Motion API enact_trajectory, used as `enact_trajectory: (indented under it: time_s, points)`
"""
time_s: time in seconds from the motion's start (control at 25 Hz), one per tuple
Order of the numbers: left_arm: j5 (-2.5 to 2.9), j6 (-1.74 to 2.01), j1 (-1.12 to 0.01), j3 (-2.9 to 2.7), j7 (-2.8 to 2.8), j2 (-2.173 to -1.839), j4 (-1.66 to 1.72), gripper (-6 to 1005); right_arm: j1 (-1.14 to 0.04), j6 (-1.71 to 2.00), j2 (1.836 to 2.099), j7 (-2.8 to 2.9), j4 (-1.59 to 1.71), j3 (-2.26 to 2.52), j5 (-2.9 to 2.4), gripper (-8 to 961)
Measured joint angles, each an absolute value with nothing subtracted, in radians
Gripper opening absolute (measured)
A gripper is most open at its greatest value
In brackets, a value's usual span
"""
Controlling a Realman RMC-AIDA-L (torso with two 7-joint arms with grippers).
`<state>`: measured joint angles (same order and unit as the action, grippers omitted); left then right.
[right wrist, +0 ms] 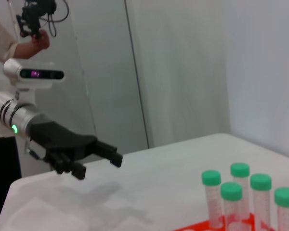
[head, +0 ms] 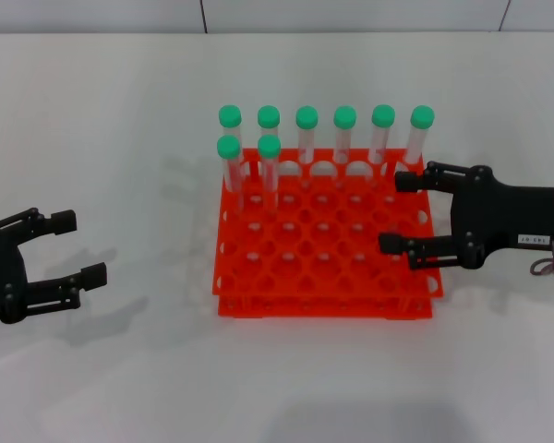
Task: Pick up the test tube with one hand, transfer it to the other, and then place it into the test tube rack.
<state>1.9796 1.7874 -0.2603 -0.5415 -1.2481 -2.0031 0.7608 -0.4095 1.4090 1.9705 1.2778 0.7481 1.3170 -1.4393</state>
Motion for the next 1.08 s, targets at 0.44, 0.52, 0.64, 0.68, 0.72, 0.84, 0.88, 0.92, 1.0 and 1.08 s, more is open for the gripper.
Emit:
enact_trajectory:
  time_s: [0.44,0.52,0.64,0.68,0.72,0.84,0.88,0.92,1.0,1.08]
  points:
    - [1.995,1.793,-0.274,-0.542,-1.249,-2.001,0.761,893,-0.417,1.41,1.978,1.289,0.746,1.318,-1.486,876]
    - [2.0,1.794,-0.28,-0.541,-1.249,-2.001,0.761,893,-0.417,1.411,1.975,1.29,0.745,1.32,-1.49,876]
    - [2.015,1.807,-0.292,-0.541,-1.249,-2.0,0.761,893,-0.419,1.415,1.972,1.297,0.745,1.317,-1.509,875]
    - [2.02,1.813,-0.295,-0.542,-1.249,-1.999,0.761,893,-0.421,1.415,1.972,1.297,0.744,1.317,-1.511,875]
    - [2.025,1.819,-0.3,-0.542,-1.249,-1.998,0.761,893,-0.423,1.415,1.971,1.298,0.742,1.317,-1.513,875]
    - [2.029,1.823,-0.307,-0.542,-1.252,-1.993,0.761,893,-0.43,1.415,1.969,1.301,0.733,1.316,-1.514,875]
    - [2.03,1.824,-0.309,-0.541,-1.253,-1.992,0.76,893,-0.43,1.415,1.969,1.302,0.733,1.316,-1.515,876]
    - [2.031,1.825,-0.31,-0.541,-1.255,-1.991,0.76,893,-0.43,1.415,1.969,1.302,0.733,1.316,-1.515,876]
    - [2.032,1.827,-0.312,-0.542,-1.258,-1.99,0.76,893,-0.43,1.416,1.968,1.302,0.733,1.316,-1.517,876]
    - [2.035,1.828,-0.313,-0.542,-1.258,-1.989,0.759,893,-0.43,1.416,1.967,1.302,0.733,1.315,-1.518,876]
